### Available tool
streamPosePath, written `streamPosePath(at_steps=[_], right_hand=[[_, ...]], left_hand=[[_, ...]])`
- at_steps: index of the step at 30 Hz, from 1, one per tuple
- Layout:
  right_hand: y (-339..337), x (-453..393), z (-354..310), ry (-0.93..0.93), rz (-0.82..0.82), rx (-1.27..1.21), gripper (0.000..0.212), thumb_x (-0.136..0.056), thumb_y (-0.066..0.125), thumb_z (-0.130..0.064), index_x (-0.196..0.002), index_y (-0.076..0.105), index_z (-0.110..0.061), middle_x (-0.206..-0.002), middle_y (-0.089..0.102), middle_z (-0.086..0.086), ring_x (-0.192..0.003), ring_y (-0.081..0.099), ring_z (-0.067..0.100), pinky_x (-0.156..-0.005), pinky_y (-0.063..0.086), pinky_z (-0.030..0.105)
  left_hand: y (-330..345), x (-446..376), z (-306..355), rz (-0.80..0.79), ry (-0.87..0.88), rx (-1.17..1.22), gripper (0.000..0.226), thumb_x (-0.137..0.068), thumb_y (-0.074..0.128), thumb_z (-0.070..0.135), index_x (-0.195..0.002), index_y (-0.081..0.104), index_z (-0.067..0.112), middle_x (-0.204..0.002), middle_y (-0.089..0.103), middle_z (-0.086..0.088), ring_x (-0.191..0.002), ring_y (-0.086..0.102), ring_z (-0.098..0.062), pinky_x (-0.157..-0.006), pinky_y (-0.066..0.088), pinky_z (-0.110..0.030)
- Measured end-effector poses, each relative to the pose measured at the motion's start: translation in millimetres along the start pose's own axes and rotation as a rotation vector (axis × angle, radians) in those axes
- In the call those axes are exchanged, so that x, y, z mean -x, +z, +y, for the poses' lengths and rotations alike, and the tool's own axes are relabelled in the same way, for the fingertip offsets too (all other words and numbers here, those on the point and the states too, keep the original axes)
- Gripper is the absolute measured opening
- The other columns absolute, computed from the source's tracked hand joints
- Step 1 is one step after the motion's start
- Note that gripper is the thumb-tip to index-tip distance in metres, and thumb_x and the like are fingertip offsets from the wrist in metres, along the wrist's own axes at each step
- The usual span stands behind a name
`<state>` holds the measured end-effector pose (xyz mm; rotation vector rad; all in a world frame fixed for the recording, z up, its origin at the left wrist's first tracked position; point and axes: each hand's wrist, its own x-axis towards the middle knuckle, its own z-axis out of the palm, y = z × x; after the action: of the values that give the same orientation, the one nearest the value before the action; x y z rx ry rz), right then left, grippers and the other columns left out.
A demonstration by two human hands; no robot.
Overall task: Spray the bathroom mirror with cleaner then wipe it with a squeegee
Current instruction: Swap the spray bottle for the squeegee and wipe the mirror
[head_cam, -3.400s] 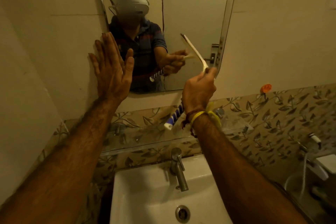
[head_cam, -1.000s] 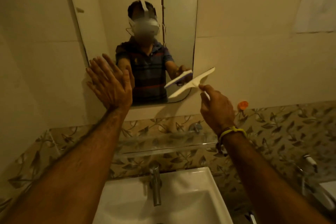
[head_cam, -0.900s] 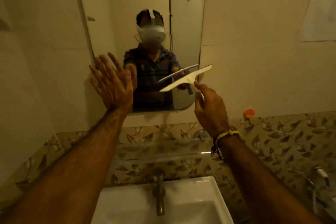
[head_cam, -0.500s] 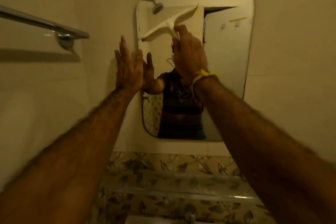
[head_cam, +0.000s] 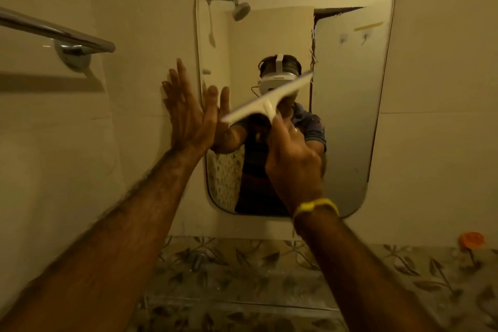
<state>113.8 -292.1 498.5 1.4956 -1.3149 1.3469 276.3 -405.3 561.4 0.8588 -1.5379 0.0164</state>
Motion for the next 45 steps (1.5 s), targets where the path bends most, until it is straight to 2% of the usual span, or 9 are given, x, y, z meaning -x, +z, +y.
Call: streamPosePath(at_steps=[6,9,13,18,22,27,32,37,45], right_hand=[[-24.0,95.3,34.3,0.137,-0.053,0.063,0.039,-0.092,0.058,-0.006,-0.131,0.058,-0.005,-0.094,0.071,0.017,-0.063,0.067,0.031,-0.050,0.057,0.035],[-36.7,92.0,30.2,0.209,-0.051,0.008,0.037,-0.093,0.058,-0.010,-0.130,0.059,-0.008,-0.096,0.072,0.014,-0.068,0.068,0.028,-0.052,0.055,0.031],[-51.2,18.0,1.4,0.282,0.059,-0.182,0.032,-0.099,0.050,-0.019,-0.131,0.054,-0.018,-0.089,0.065,0.000,-0.073,0.059,0.007,-0.060,0.049,0.015],[-62.2,-151.4,-18.8,0.186,0.254,-0.102,0.024,-0.101,0.046,-0.017,-0.120,0.057,-0.008,-0.081,0.060,0.001,-0.068,0.059,0.010,-0.056,0.052,0.022],[-64.5,-192.6,-11.1,0.267,0.232,0.005,0.029,-0.099,0.040,-0.016,-0.124,0.054,-0.010,-0.098,0.068,0.006,-0.079,0.061,0.011,-0.061,0.049,0.020],[-44.2,-131.4,-7.5,0.349,0.270,-0.031,0.039,-0.099,0.040,-0.017,-0.138,0.047,-0.014,-0.091,0.068,0.006,-0.076,0.065,0.014,-0.065,0.055,0.022],[-24.1,-37.1,-18.1,0.446,0.244,-0.027,0.035,-0.098,0.044,-0.017,-0.132,0.053,-0.013,-0.078,0.056,-0.003,-0.060,0.046,-0.001,-0.053,0.039,0.008],[-2.9,75.1,-43.9,0.535,0.054,-0.065,0.040,-0.097,0.048,-0.016,-0.138,0.048,-0.014,-0.091,0.066,0.010,-0.073,0.065,0.023,-0.064,0.059,0.036],[3.4,146.9,-68.1,0.711,-0.207,0.011,0.037,-0.093,0.046,-0.018,-0.130,0.050,-0.016,-0.086,0.066,0.014,-0.075,0.065,0.032,-0.062,0.057,0.042]], left_hand=[[16.7,35.5,-10.8,-0.027,0.162,-0.239,0.083,-0.099,0.016,0.070,-0.163,0.001,0.020,-0.171,-0.004,-0.010,-0.158,-0.004,-0.031,-0.123,0.007,-0.064],[16.0,38.5,-5.7,-0.047,0.173,-0.244,0.083,-0.098,0.016,0.071,-0.163,0.001,0.020,-0.171,-0.005,-0.009,-0.157,-0.006,-0.030,-0.121,0.009,-0.068],[5.3,17.4,7.2,-0.027,0.209,-0.244,0.084,-0.098,0.017,0.072,-0.163,0.002,0.021,-0.171,-0.004,-0.008,-0.157,-0.006,-0.031,-0.122,0.008,-0.066],[-3.0,-27.5,33.5,-0.041,0.248,-0.205,0.081,-0.100,0.022,0.069,-0.162,0.000,0.021,-0.171,-0.005,-0.007,-0.157,-0.008,-0.033,-0.121,0.011,-0.069],[2.1,-45.5,38.6,-0.037,0.233,-0.166,0.084,-0.096,0.018,0.074,-0.162,0.001,0.024,-0.171,-0.002,-0.007,-0.157,-0.006,-0.034,-0.120,0.012,-0.069],[18.6,-31.5,19.7,0.009,0.264,-0.299,0.079,-0.102,0.024,0.066,-0.162,0.004,0.018,-0.170,0.001,-0.013,-0.157,-0.001,-0.034,-0.121,0.016,-0.067],[24.8,2.0,4.7,0.000,0.305,-0.219,0.073,-0.106,0.034,0.052,-0.162,0.007,0.012,-0.169,0.002,-0.019,-0.157,-0.001,-0.037,-0.124,0.009,-0.064],[7.3,50.6,-6.2,-0.111,0.377,-0.170,0.068,-0.108,0.035,0.040,-0.161,0.005,0.010,-0.169,0.001,-0.021,-0.156,-0.004,-0.037,-0.123,0.010,-0.064],[-13.0,132.5,-42.3,-0.360,0.257,-0.284,0.070,-0.104,0.023,0.052,-0.162,-0.003,0.023,-0.171,-0.009,-0.004,-0.157,-0.012,-0.023,-0.121,0.007,-0.068]])
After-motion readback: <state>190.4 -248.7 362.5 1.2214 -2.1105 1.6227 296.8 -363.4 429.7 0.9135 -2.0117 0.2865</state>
